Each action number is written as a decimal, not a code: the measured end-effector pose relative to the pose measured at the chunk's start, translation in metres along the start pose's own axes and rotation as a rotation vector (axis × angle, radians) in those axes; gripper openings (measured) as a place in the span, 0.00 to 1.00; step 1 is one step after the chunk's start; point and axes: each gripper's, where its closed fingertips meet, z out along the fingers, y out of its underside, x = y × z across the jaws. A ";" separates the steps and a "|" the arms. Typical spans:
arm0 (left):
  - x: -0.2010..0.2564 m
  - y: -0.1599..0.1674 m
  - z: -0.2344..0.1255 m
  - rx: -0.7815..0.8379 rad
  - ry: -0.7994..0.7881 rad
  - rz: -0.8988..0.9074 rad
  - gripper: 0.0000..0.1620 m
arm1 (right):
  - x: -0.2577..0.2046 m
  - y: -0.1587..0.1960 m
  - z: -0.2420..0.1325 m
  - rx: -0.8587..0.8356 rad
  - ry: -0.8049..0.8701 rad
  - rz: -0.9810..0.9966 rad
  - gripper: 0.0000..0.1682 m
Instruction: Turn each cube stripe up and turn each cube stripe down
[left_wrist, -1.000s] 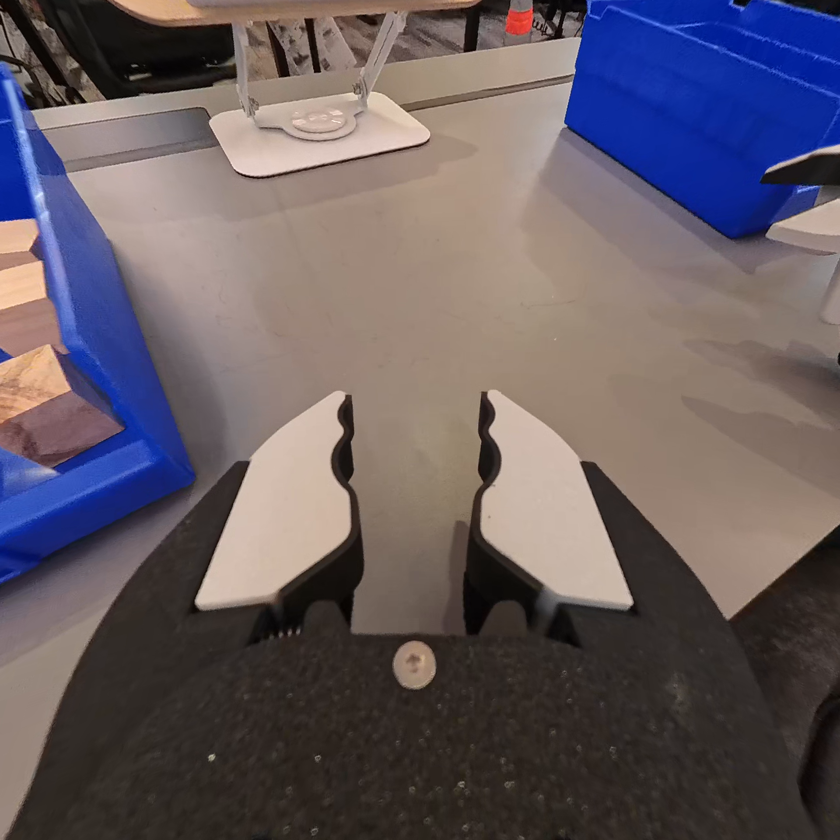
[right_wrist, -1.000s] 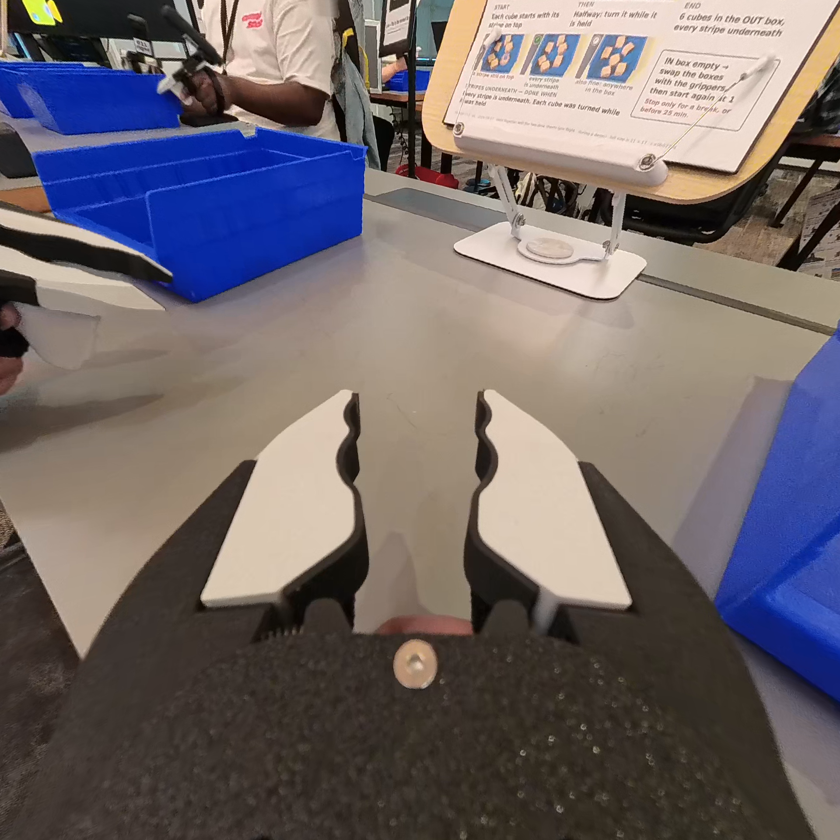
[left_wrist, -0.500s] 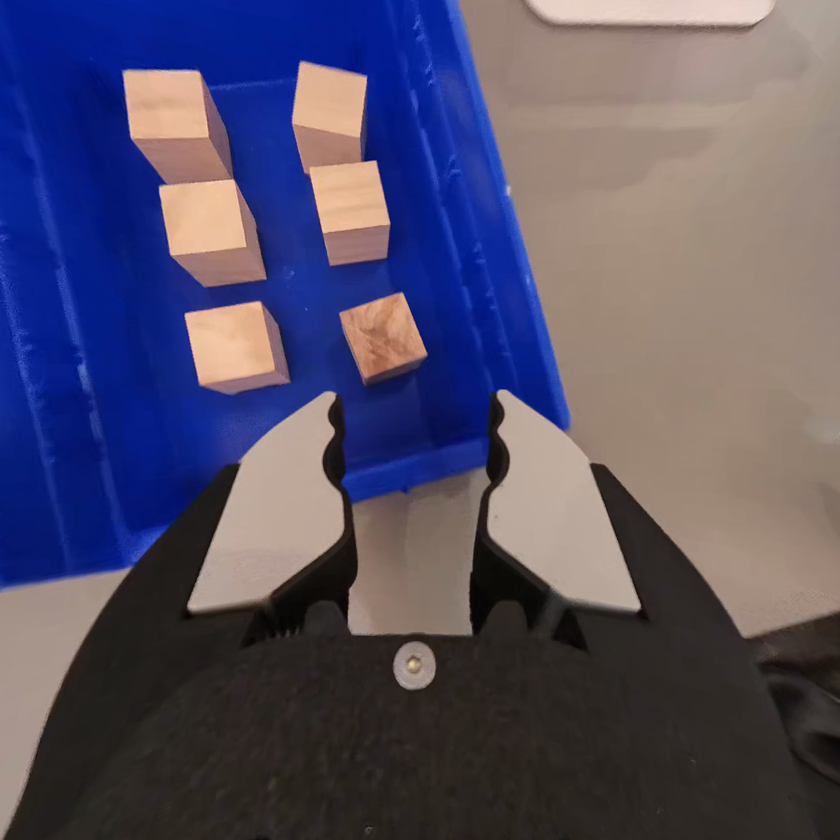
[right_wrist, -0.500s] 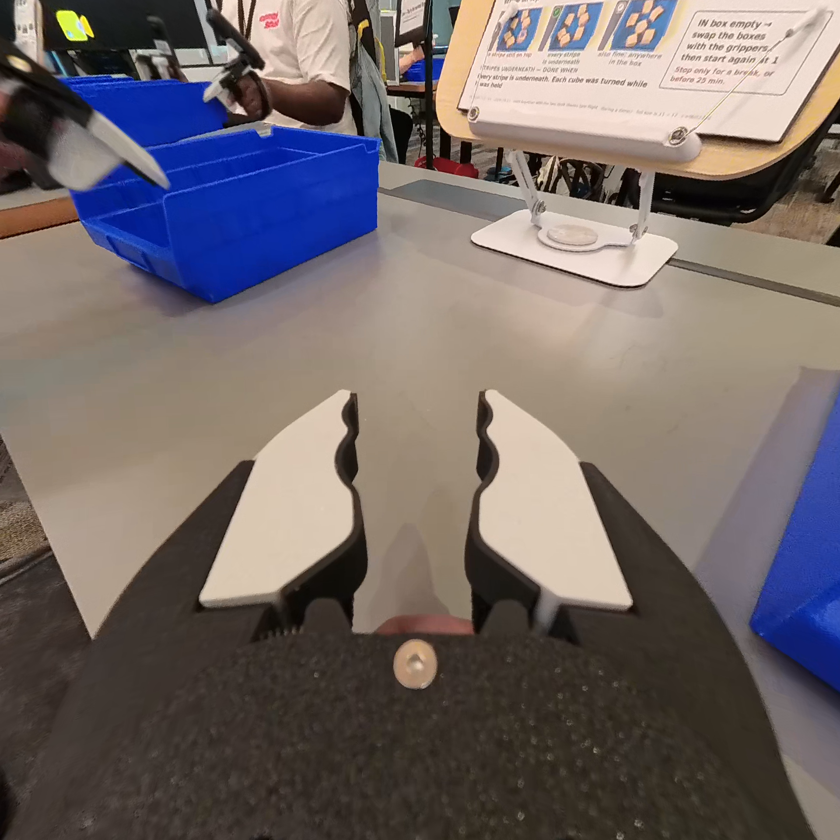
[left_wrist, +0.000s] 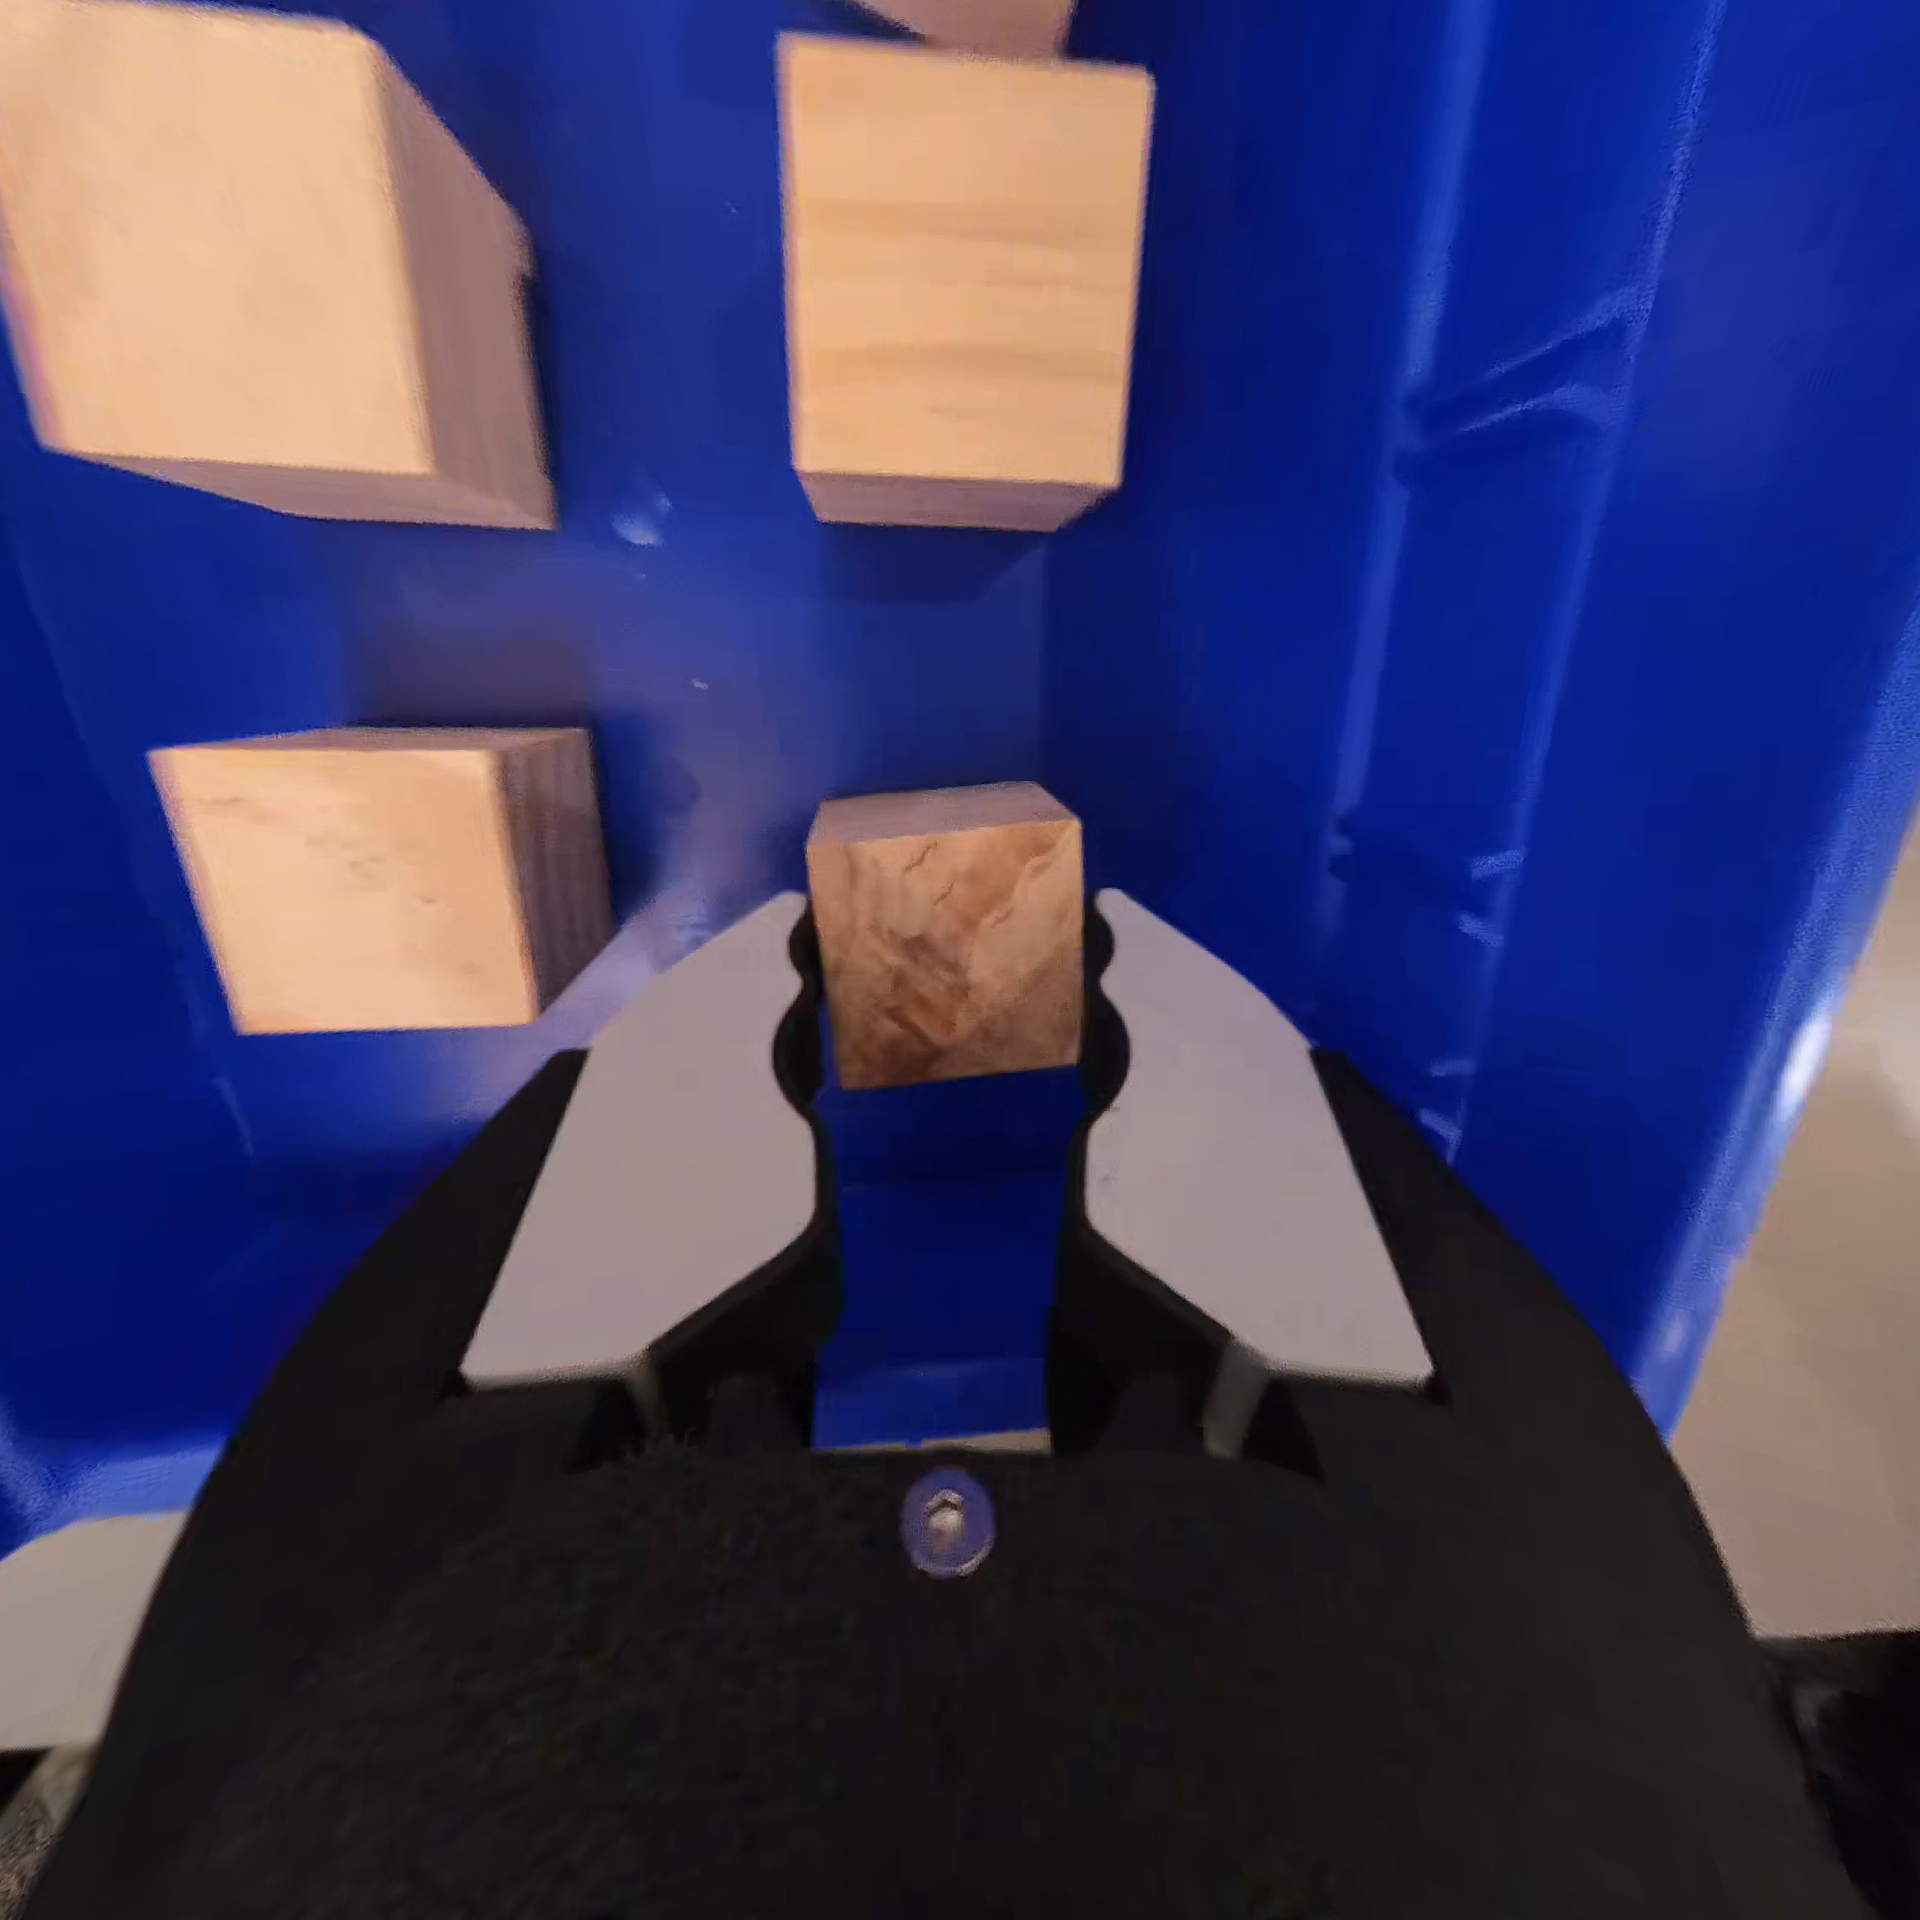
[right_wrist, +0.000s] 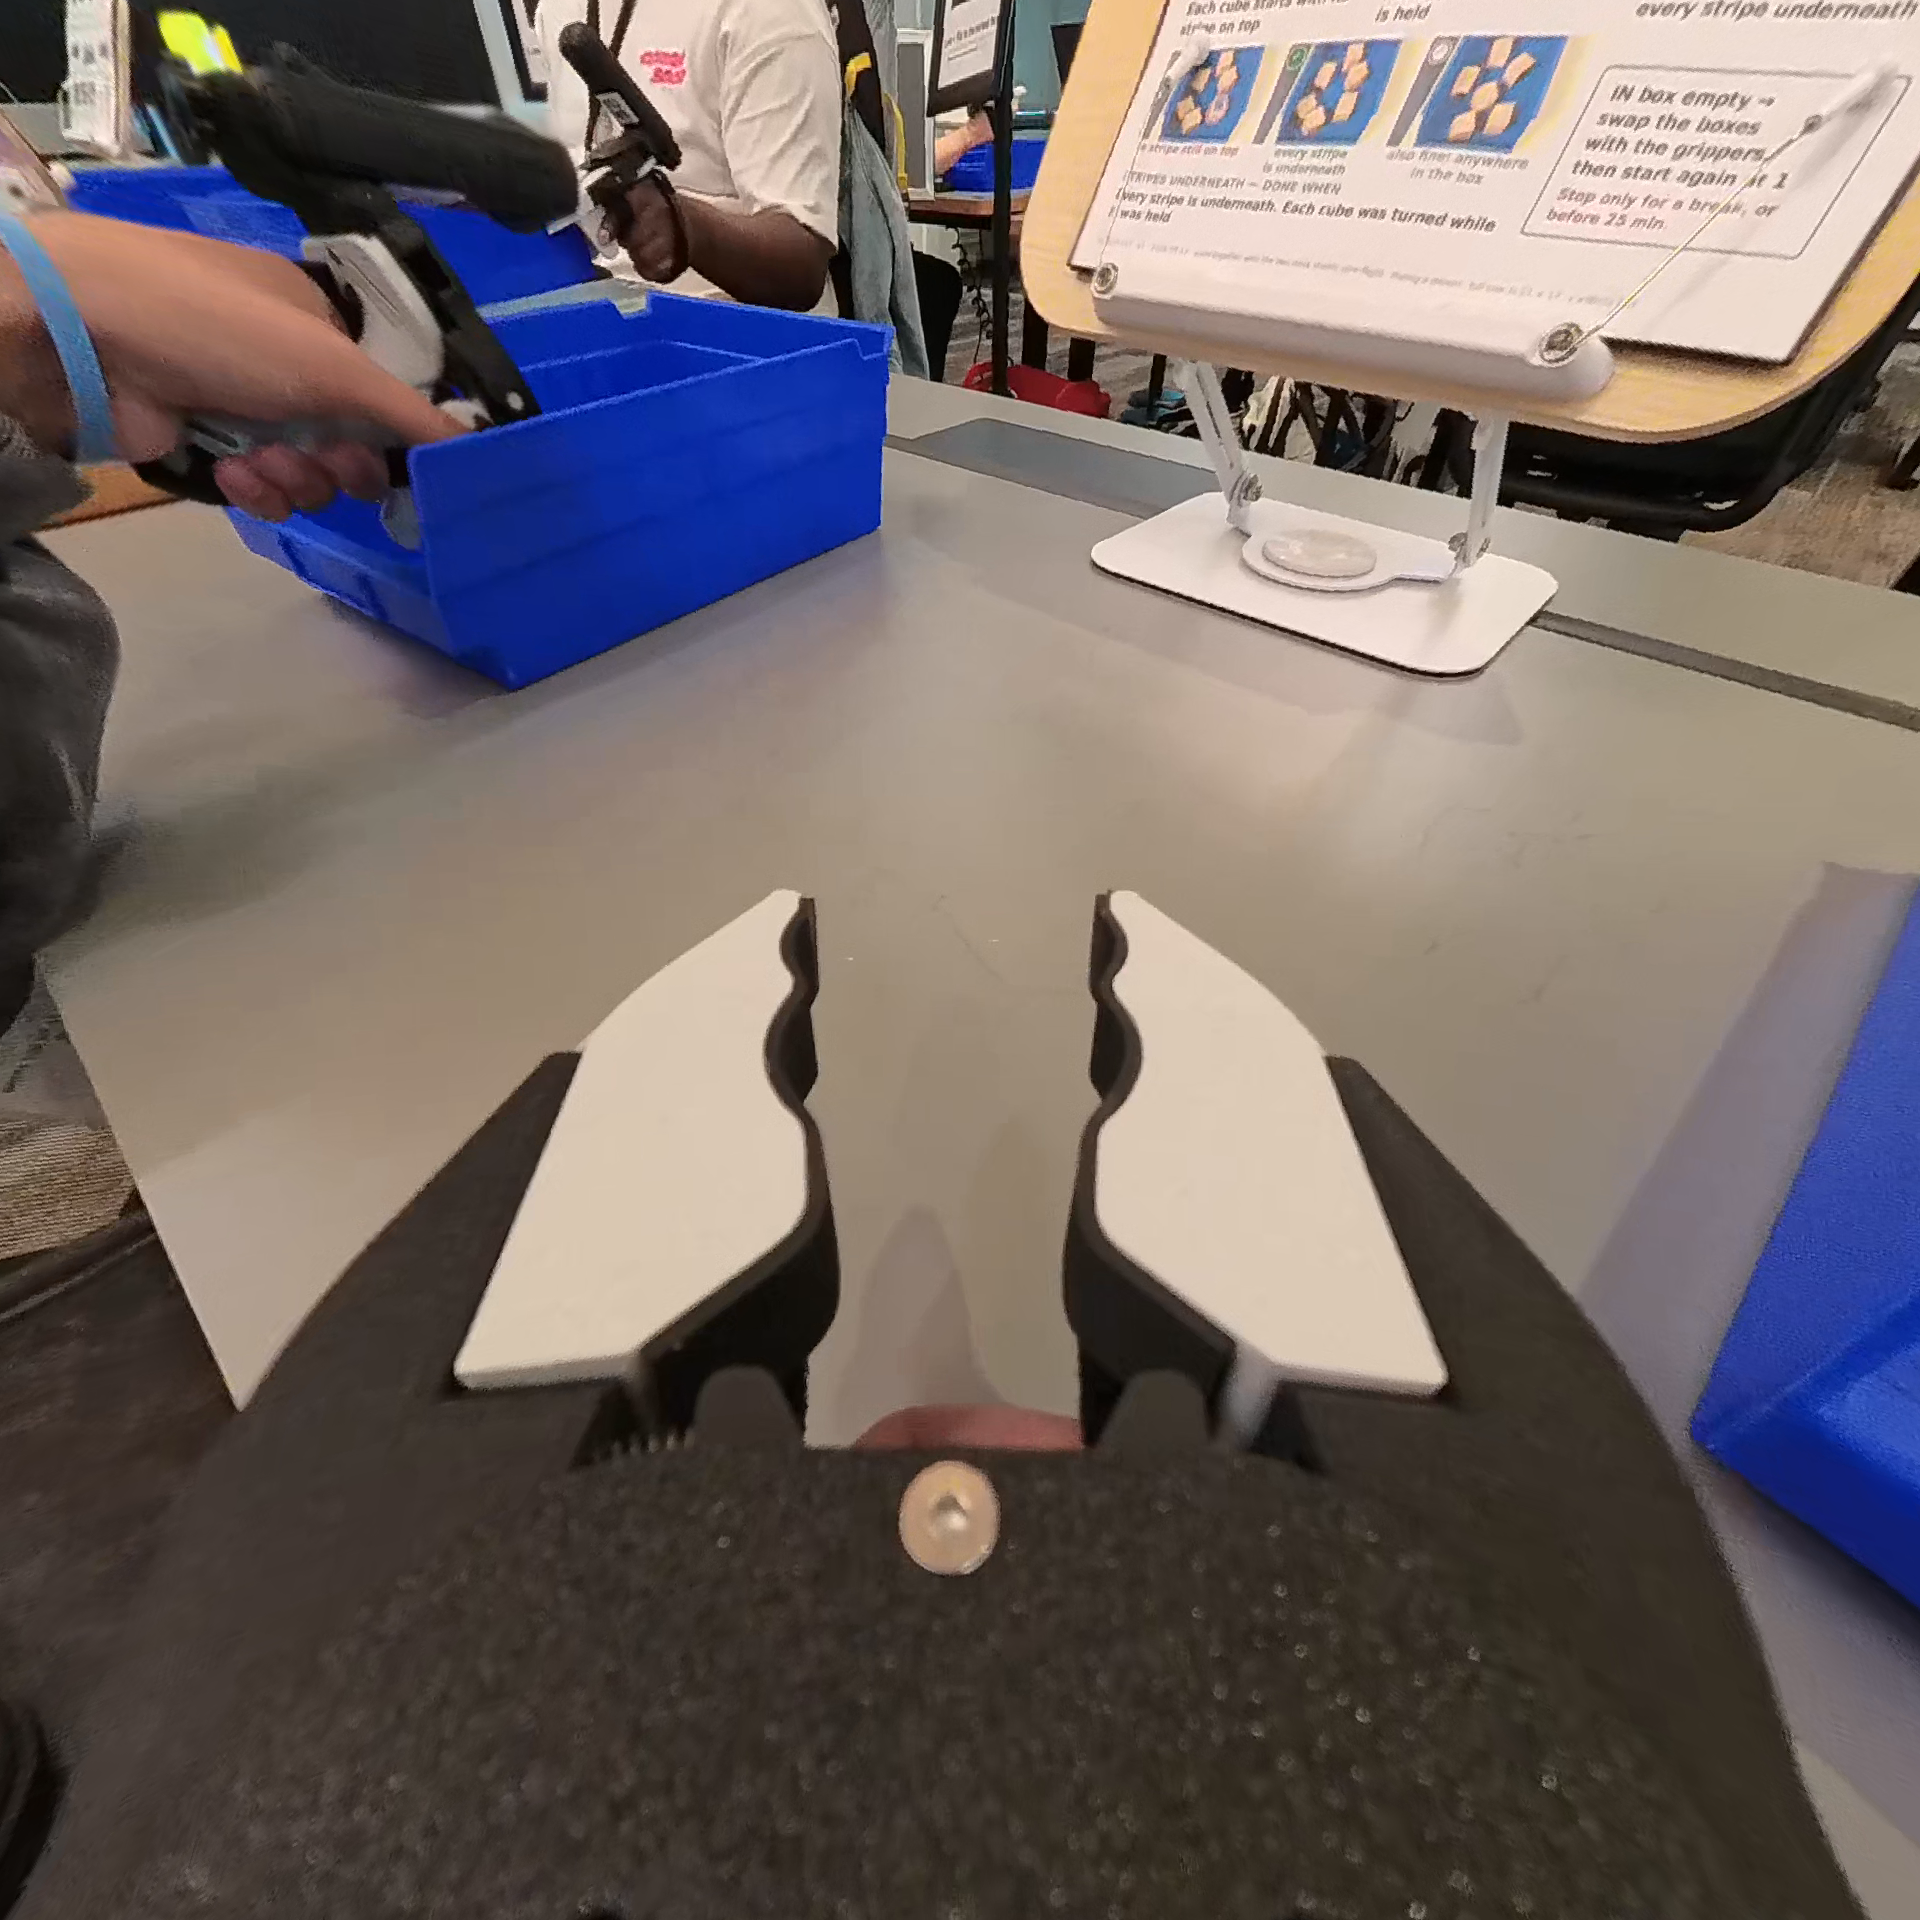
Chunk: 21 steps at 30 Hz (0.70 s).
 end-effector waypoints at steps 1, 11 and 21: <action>0.001 0.001 0.003 -0.007 0.009 0.008 0.28 | 0.001 0.000 -0.001 0.000 0.006 -0.009 0.30; -0.027 0.008 -0.077 0.227 -0.078 0.064 0.27 | 0.005 0.003 0.001 -0.009 0.024 -0.021 0.29; 0.087 0.011 -0.140 0.486 0.074 0.343 0.27 | 0.004 0.009 0.006 -0.044 0.063 -0.087 0.29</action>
